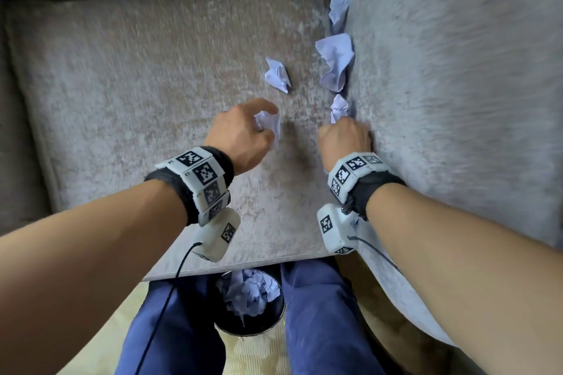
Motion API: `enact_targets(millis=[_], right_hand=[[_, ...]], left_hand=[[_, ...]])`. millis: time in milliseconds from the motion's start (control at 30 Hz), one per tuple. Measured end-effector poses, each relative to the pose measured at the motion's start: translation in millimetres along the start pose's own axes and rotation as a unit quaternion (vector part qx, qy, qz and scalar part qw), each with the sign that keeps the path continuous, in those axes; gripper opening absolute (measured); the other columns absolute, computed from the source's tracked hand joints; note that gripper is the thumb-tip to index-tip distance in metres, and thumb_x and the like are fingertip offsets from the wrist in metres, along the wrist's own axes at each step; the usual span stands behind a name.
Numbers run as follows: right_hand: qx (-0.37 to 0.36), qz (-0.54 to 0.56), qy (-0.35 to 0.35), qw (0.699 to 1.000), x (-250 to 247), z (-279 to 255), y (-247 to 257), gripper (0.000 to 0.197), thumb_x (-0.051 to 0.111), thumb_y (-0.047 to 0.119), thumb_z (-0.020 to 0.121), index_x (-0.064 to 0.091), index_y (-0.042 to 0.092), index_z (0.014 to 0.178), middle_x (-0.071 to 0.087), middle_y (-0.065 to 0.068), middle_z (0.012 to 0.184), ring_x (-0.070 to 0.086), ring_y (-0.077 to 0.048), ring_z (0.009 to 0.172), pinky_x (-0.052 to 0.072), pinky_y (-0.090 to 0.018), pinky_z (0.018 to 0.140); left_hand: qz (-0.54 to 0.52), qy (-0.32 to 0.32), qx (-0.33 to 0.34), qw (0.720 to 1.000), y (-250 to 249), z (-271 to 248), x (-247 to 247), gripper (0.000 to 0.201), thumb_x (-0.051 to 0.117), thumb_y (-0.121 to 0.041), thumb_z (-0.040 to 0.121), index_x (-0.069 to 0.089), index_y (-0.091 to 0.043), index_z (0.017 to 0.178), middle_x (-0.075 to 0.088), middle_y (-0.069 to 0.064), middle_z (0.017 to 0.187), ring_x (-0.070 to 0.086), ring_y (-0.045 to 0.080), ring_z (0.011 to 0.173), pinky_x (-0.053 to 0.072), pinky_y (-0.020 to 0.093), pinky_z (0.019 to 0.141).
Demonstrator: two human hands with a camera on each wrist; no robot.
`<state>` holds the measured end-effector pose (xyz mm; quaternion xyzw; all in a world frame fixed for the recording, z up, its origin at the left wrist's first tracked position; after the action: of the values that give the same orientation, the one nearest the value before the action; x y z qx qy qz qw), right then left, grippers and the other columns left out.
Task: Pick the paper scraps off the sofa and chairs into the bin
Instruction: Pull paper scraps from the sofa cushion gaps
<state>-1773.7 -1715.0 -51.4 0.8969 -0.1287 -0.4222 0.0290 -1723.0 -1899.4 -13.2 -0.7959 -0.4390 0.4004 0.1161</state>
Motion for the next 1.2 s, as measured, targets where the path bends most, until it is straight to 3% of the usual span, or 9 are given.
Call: enact_targets(millis=[200,367,500,600,700,833,967,1067,1200], right_hand=[[-0.066,0.030,-0.002,0.997,10.1,-13.4,9.5,0.030,0.054,0.012,0.086,0.066,0.010,0.113,0.067,-0.013,0.106,0.061,-0.036,0.098,0.044,-0.031,0.073],[-0.037,0.102,-0.054,0.993,4.5,-24.7,-1.6,0.020,0.055,0.010,0.085,0.053,0.006,0.105,0.064,-0.018,0.097,0.059,-0.037,0.087,0.037,-0.032,0.063],[-0.051,0.175,-0.100,0.978,-7.6,-39.9,11.1,0.024,0.048,0.005,0.087,0.053,0.010,0.110,0.056,0.003,0.081,0.051,-0.027,0.073,0.037,-0.031,0.058],[-0.061,0.168,-0.079,0.981,-5.6,-39.5,24.6,0.020,0.047,0.007,0.089,0.064,0.016,0.088,0.067,0.003,0.086,0.051,-0.024,0.074,0.040,-0.032,0.060],[-0.027,0.146,-0.068,0.987,-0.3,-32.7,27.7,0.030,0.046,0.012,0.087,0.039,0.020,0.059,0.057,-0.009,0.074,0.045,-0.030,0.072,0.035,-0.033,0.063],[0.001,0.148,-0.057,0.987,-1.3,-29.8,27.2,0.038,0.047,0.023,0.091,0.036,0.017,0.055,0.044,-0.002,0.056,0.044,-0.030,0.069,0.028,-0.028,0.064],[0.005,0.156,-0.043,0.987,-6.1,-24.8,22.3,0.050,0.045,0.050,0.095,0.062,0.009,0.073,0.069,-0.008,0.089,0.057,-0.028,0.082,0.034,-0.025,0.069],[0.037,0.139,-0.016,0.989,-3.6,-17.6,14.6,0.066,0.034,0.066,0.093,0.050,0.012,0.059,0.054,-0.007,0.065,0.049,-0.027,0.068,0.033,-0.029,0.065],[0.073,0.152,-0.026,0.985,-4.3,-11.4,3.2,0.048,0.040,0.038,0.096,0.049,0.010,0.058,0.053,-0.010,0.062,0.050,-0.033,0.062,0.034,-0.028,0.056]], left_hand=[[-0.036,-0.041,-0.047,0.997,6.9,3.9,0.7,0.022,0.051,-0.013,0.077,0.071,-0.021,0.074,0.070,-0.004,0.070,0.065,0.014,0.069,0.052,0.024,0.056],[-0.044,-0.043,-0.024,0.998,13.6,-1.5,3.3,0.027,0.047,-0.031,0.066,0.069,-0.016,0.065,0.070,0.007,0.066,0.067,0.028,0.069,0.059,0.041,0.063],[-0.039,-0.052,-0.010,0.998,15.4,-5.5,-8.1,0.040,0.050,-0.045,0.074,0.063,-0.009,0.060,0.068,0.012,0.061,0.064,0.028,0.064,0.054,0.036,0.060],[-0.002,-0.065,-0.008,0.998,17.2,-0.3,-17.0,0.040,0.061,-0.047,0.084,0.058,-0.015,0.059,0.065,0.001,0.058,0.061,0.018,0.060,0.048,0.028,0.058],[0.009,-0.081,-0.016,0.997,23.8,8.1,-22.9,0.035,0.066,-0.034,0.084,0.047,-0.018,0.058,0.052,-0.005,0.055,0.051,0.015,0.055,0.038,0.026,0.053],[0.014,-0.062,-0.029,0.998,26.5,17.9,-21.1,0.011,0.061,-0.016,0.080,0.051,-0.021,0.078,0.054,-0.004,0.064,0.052,0.018,0.063,0.035,0.025,0.050],[-0.008,-0.070,-0.005,0.997,13.1,23.3,-17.1,0.020,0.054,-0.008,0.080,0.055,-0.024,0.091,0.059,0.000,0.071,0.058,0.027,0.077,0.041,0.028,0.053],[-0.021,-0.080,0.024,0.996,-1.9,29.5,-12.0,0.025,0.050,-0.003,0.078,0.057,-0.021,0.094,0.064,0.002,0.077,0.062,0.023,0.076,0.052,0.034,0.057],[-0.026,-0.085,0.052,0.995,-13.4,43.4,-2.8,0.028,0.052,-0.001,0.081,0.059,-0.021,0.100,0.054,0.000,0.111,0.055,0.015,0.096,0.043,0.020,0.077]])
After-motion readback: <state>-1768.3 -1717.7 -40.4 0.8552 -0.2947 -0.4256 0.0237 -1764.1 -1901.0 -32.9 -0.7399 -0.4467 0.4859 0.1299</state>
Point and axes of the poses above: each hand's wrist, its own z-axis towards the middle knuckle, its own x-axis out of the palm, y = z × x, the point moved 7 cm from there along z, towards the middle knuckle
